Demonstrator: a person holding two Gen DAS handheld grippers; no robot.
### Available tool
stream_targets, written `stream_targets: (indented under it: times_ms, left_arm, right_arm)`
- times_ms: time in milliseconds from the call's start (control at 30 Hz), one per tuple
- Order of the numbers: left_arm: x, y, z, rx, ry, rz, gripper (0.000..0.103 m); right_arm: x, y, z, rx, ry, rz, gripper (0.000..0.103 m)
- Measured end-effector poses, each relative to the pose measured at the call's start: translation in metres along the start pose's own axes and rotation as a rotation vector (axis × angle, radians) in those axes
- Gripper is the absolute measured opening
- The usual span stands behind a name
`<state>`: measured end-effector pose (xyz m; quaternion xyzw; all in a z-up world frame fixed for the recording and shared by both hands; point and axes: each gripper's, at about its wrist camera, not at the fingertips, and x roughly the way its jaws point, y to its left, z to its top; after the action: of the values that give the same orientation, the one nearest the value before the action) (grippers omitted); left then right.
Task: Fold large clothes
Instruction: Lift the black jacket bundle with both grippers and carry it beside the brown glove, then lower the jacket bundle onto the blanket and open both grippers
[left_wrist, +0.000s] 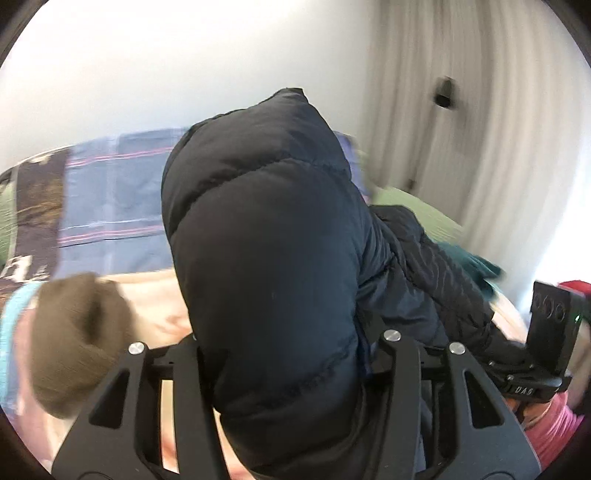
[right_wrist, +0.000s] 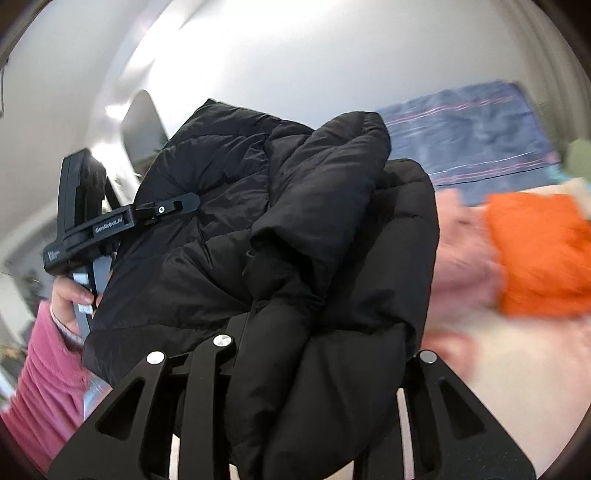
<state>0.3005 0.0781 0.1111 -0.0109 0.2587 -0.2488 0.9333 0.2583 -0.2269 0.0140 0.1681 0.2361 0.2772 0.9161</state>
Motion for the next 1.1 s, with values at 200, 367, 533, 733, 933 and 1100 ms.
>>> stream_targets:
  times_ms: [200,367,533,733,933,1100]
  left_arm:
    - [0.049,0.083,0.029,0.012,0.016,0.170,0.049]
    - [0.141,0.138,0.025,-0.001,0.057,0.348,0.063]
    - [0.239,0.188,-0.041,-0.082,0.219,0.536,0.076]
    - [0.273,0.191,-0.103,-0.063,0.197,0.507,0.078]
    - [0.236,0.166,-0.100,-0.027,0.201,0.462,0.086]
    - [0.169,0.136,-0.128,-0.075,0.129,0.366,0.097]
  right_arm:
    - [0.118,-0.012,0.035,0.010,0.020,0.013,0.027]
    - [0.232,-0.034,0.032,0.000,0.138,-0.121,0.027]
    - [0.327,-0.058,-0.033,-0.214,0.322,-0.322,0.043]
    - [0.320,-0.055,-0.036,-0.239,0.299,-0.350,0.044]
    - [0.257,-0.011,-0.050,-0.335,0.210,-0.394,0.069]
    - [0.154,0.031,-0.089,-0.448,0.127,-0.350,0.090]
